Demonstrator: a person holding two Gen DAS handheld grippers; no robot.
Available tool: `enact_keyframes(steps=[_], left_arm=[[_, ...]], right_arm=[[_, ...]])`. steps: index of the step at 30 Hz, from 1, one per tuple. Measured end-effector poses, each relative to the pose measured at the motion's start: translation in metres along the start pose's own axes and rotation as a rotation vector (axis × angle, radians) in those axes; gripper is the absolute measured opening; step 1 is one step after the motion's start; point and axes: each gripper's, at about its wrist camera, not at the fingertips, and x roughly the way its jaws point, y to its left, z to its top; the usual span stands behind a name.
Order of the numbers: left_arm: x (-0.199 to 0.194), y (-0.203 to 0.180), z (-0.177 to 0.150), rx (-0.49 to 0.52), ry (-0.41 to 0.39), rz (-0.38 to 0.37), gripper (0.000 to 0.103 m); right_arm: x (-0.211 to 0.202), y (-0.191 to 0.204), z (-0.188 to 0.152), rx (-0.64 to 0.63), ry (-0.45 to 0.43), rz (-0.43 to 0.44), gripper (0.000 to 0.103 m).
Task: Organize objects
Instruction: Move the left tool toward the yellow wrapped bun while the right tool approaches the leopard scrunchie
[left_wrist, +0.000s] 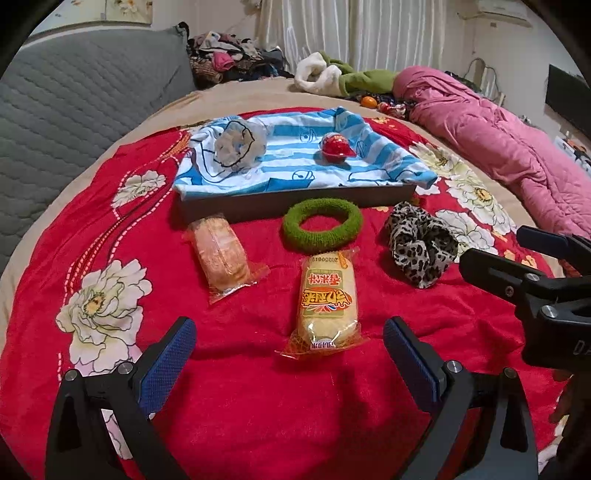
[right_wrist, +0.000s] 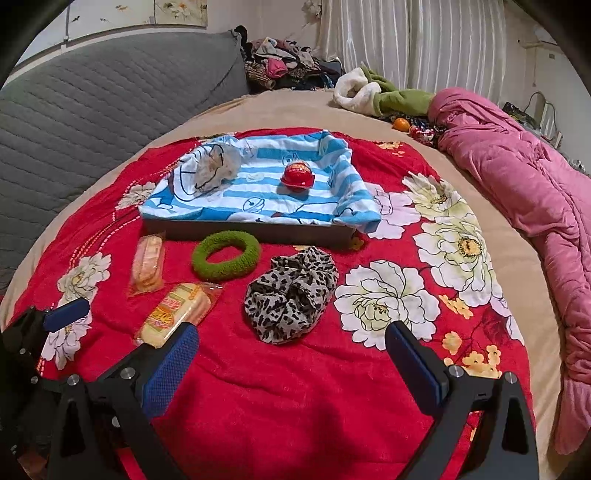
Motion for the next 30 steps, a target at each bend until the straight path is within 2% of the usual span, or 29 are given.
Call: enact_keyframes(steps=[30], left_arm=[[0.04,-0.005,0.003,-0.028,0.025,-0.03,0.101]], right_arm=[[0.056,-0.006,0.005,0.007,0.049,-0.016,0.102]])
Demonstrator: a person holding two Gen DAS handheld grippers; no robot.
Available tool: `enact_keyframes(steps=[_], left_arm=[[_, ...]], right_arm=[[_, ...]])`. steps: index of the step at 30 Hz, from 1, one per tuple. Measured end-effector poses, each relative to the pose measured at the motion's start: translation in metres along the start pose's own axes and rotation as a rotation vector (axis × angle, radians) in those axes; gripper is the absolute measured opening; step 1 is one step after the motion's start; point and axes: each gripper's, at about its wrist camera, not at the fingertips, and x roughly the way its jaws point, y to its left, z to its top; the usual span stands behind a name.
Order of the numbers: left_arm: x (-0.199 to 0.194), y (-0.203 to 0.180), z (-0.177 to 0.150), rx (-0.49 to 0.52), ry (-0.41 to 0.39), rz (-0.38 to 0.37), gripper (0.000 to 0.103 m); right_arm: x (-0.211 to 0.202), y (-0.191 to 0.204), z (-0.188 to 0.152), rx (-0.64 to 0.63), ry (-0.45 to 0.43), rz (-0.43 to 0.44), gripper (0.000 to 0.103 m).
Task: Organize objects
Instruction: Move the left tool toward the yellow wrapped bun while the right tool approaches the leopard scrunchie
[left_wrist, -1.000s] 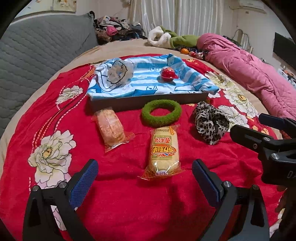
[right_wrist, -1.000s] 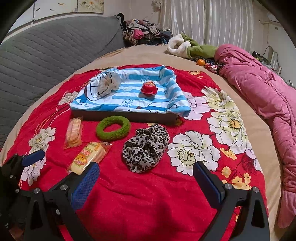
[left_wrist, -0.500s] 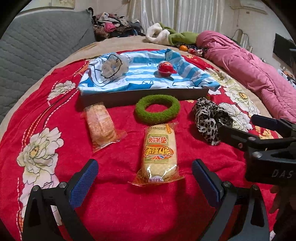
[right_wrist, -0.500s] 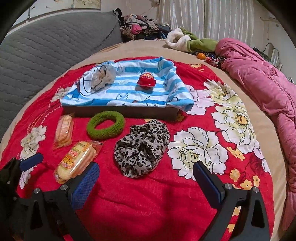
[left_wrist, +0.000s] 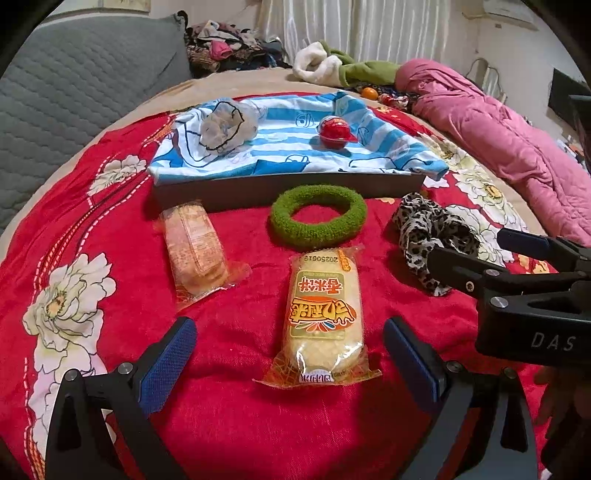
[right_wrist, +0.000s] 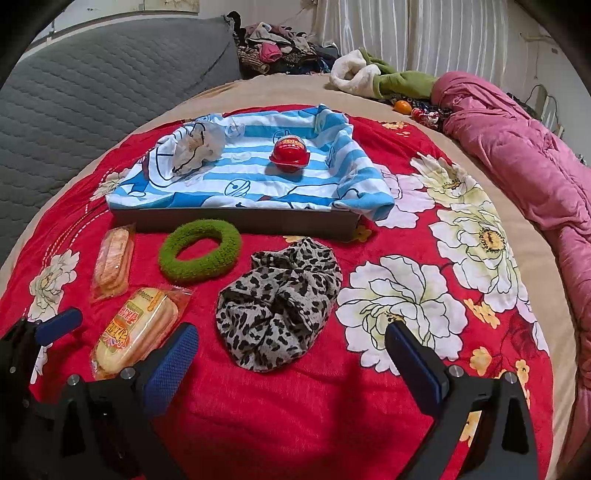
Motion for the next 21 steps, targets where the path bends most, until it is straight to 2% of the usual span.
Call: enact_keyframes(steps=[14,20,21], left_arm=[[0.007,0.001,0.002,-0.011,-0.001,-0.018,0.099],[0.01,0.001,0.001,-0.013,0.011,-0.031,0.09],[0.01,0.001,0.001,-0.012,0.012,-0.031,0.086]], right_arm=[[0.016,-0.001,0.004,0.005,0.012,0.0,0.102],[0.018,-0.002,0.006,0.009,0.007,0.002,0.102],[0.019,-0.001,0.006,0.01,0.007,-0.001,0.102]])
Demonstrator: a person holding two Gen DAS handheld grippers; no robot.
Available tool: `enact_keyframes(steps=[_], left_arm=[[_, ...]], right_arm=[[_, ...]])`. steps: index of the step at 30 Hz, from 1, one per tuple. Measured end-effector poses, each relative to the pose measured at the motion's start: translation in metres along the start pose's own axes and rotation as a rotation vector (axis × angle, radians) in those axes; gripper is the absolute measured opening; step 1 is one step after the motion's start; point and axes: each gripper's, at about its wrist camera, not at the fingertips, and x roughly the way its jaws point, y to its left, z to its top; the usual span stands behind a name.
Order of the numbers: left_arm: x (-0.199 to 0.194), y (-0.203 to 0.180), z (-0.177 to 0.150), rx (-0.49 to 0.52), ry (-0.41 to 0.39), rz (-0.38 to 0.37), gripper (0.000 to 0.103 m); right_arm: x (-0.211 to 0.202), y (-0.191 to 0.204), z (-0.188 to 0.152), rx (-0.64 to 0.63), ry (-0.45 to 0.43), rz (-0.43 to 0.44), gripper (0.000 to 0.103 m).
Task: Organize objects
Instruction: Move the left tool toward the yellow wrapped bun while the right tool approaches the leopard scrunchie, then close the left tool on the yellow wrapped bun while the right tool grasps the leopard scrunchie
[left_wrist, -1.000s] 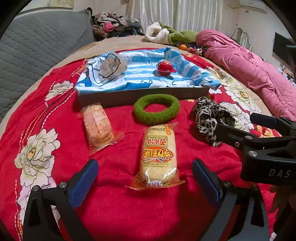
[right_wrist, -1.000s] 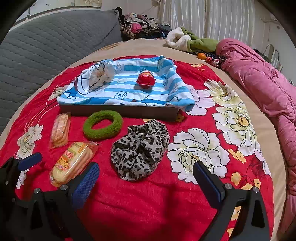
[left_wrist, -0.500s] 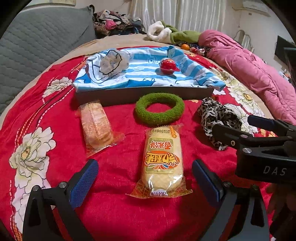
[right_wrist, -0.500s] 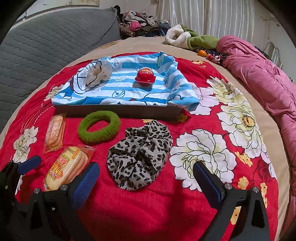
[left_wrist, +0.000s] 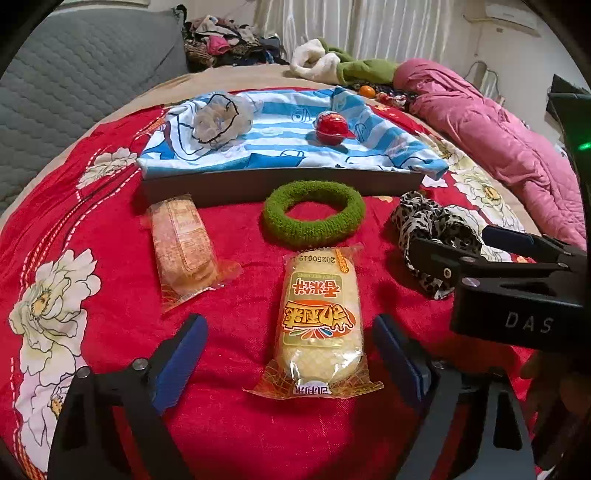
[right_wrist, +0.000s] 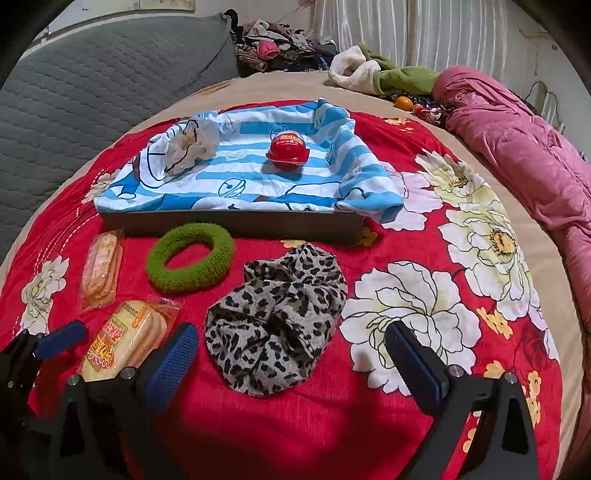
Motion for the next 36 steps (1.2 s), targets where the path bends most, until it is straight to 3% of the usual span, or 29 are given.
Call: enact_keyframes(steps=[1,6,18,25,31,34,36], left_arm=[[0.0,0.0,0.0,0.0,0.003,-0.003,0.079],[0.004,0.0,0.0,-0.006,0.022,-0.022,0.073],[0.006,-0.002,0.001,-0.014,0.036,-0.054,0.049],[0.007,-0.001,0.002,-0.021,0.039,-0.059,0.049],[0.008,-0.002,0.003,-0.017,0.037,-0.057,0.048],[0.006,-0.003,0.003,-0.015,0.034,-0.056,0.047],[0.006,-0.003,0.003,-0.014,0.036,-0.06,0.046]], right_arm=[[0.001,0.0,0.0,0.0,0.002,-0.004,0.102],[0.003,0.0,0.001,-0.004,0.004,-0.006,0.102],[0.007,0.004,0.004,-0.013,-0.011,-0.012,0.102],[0.014,0.003,0.004,-0.009,0.005,-0.008,0.101],[0.019,0.002,0.003,0.005,0.017,0.004,0.095],[0.021,0.001,0.003,0.012,0.025,0.012,0.086],[0.023,0.0,0.002,0.017,0.032,0.018,0.075]])
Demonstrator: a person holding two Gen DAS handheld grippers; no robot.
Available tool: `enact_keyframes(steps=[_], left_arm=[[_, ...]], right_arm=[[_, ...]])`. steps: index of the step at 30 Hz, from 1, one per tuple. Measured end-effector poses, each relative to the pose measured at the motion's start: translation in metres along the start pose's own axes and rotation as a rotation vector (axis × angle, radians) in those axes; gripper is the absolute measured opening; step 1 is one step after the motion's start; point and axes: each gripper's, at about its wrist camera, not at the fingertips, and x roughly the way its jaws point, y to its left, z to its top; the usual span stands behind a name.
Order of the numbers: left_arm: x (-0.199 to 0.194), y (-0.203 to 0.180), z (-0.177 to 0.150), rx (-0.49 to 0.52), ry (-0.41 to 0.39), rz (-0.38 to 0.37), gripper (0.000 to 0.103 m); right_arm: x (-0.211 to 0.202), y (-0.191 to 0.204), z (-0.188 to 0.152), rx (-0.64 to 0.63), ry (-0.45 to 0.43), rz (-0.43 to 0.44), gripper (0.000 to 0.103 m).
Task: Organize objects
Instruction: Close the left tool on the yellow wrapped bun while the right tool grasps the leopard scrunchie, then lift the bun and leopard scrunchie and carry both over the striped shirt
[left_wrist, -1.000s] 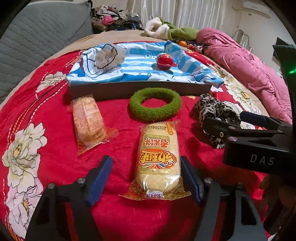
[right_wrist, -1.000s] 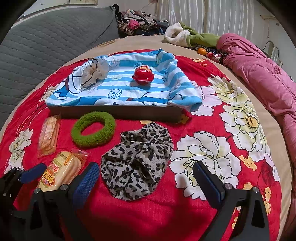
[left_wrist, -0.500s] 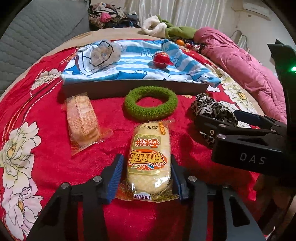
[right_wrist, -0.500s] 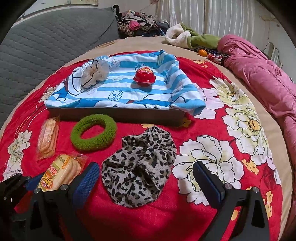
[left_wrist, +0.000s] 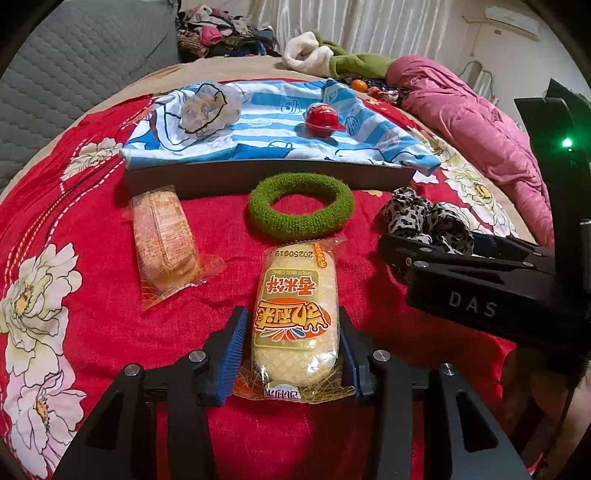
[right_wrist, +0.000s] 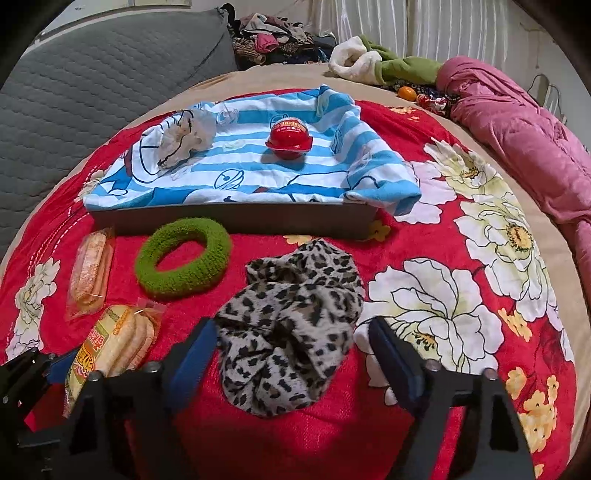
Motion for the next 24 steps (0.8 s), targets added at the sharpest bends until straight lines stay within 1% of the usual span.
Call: enact_keyframes(steps=[3,7,9,12,17,24], left_arm=[[-0.001,0.0,0.0,0.002,-0.001,-0.001,0.046],[-0.002,0.001,-0.002,-0.003,-0.002,-0.002,0.045],[-0.003,0.002,-0.002,-0.006,-0.005,-0.004,0.045],[-0.005,0.001,-0.002,-0.004,-0.014,-0.001,0.045],[-0.006,0.001,-0.002,-0.005,-0.017,0.001,0.045],[-0.011,0.001,-0.002,-0.009,-0.03,0.007,0.044]], right_arm=[[0.003,-0.001,-0.001,0.011,0.011,0.009,0.064],[0.0,-0.002,-0.002,0.022,0.003,0.023,0.052],[-0.003,-0.003,-0.002,0.024,-0.001,0.037,0.041],[-0.008,-0.001,-0.002,0.016,-0.008,0.041,0.034],[-0.012,0.004,-0.006,0.005,-0.011,0.058,0.031],[-0.02,0.006,-0.013,0.011,-0.015,0.076,0.03]])
